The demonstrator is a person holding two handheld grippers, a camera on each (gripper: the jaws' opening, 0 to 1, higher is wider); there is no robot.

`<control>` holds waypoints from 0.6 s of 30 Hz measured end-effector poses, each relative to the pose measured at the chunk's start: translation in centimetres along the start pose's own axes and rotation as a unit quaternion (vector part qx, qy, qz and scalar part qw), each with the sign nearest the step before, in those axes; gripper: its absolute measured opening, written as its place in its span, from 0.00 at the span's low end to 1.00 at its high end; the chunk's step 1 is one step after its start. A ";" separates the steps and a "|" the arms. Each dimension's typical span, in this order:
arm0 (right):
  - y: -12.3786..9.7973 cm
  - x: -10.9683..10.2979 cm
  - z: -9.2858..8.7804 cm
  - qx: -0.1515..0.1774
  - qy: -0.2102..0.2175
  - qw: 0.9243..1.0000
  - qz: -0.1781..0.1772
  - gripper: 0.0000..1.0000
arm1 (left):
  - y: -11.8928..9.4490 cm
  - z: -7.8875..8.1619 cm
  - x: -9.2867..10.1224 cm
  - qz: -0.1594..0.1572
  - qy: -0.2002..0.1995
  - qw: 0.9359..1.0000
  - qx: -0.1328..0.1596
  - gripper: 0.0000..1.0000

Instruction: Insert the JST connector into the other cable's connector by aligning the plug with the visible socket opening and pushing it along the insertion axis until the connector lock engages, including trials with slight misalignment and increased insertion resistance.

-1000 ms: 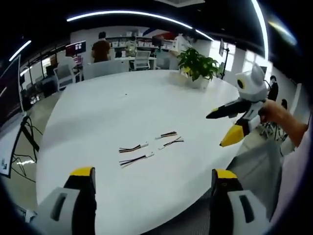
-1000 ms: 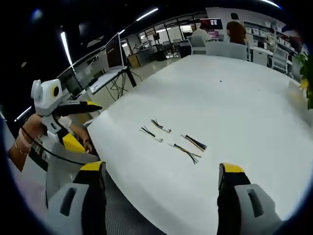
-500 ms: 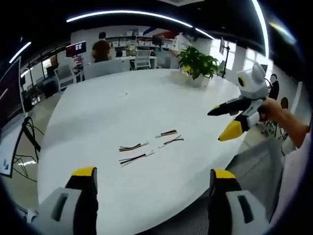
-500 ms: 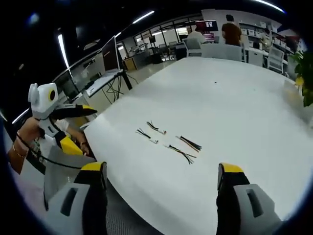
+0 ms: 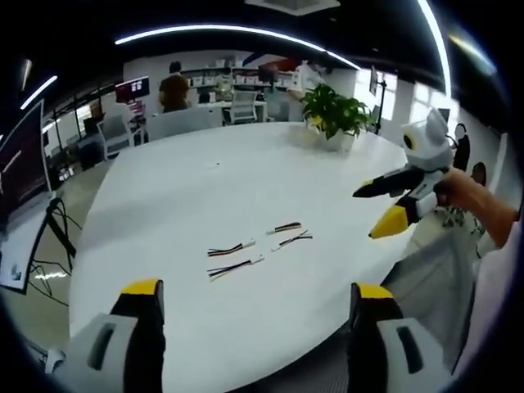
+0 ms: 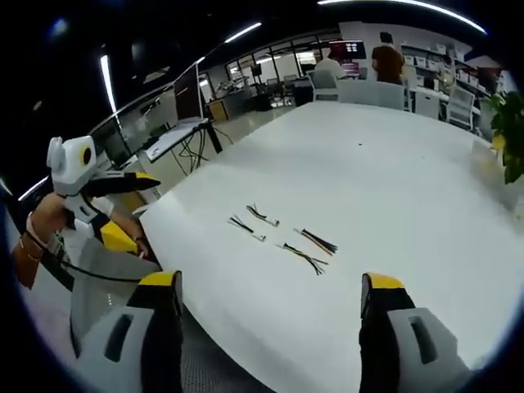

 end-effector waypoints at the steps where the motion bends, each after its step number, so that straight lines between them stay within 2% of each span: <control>1: 0.0 0.0 0.0 0.000 0.000 1.000 -0.002 0.88 | -0.1 -0.1 -0.1 0.000 -0.003 1.000 0.001 0.91; 7: 0.2 0.0 0.1 0.009 0.002 1.000 -0.013 0.83 | -0.1 -0.8 -0.6 0.002 -0.010 1.000 -0.008 0.91; 9: 0.5 0.2 -0.1 0.003 -0.003 1.000 -0.019 0.82 | 0.1 -1.0 -0.9 0.007 -0.017 1.000 -0.015 0.92; 13: 0.8 0.6 -0.7 -0.007 -0.010 0.999 -0.031 0.81 | 0.7 -1.3 -0.9 -0.001 -0.003 1.000 -0.024 0.92; 18: 0.6 1.0 -1.2 0.006 -0.014 0.999 -0.035 0.75 | 1.3 -1.6 -0.6 -0.011 -0.001 0.999 -0.030 0.91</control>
Point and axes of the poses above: the point that each gripper's makers call its tool centre point, and the gripper's own axes: y roughly forward along the fingers, x roughly to its right, z roughly out of its top, the point moved 10 cm from there along -y, roughly backward along the fingers, and after that the axes turned 3 degrees about x, right-handed, at the moved point
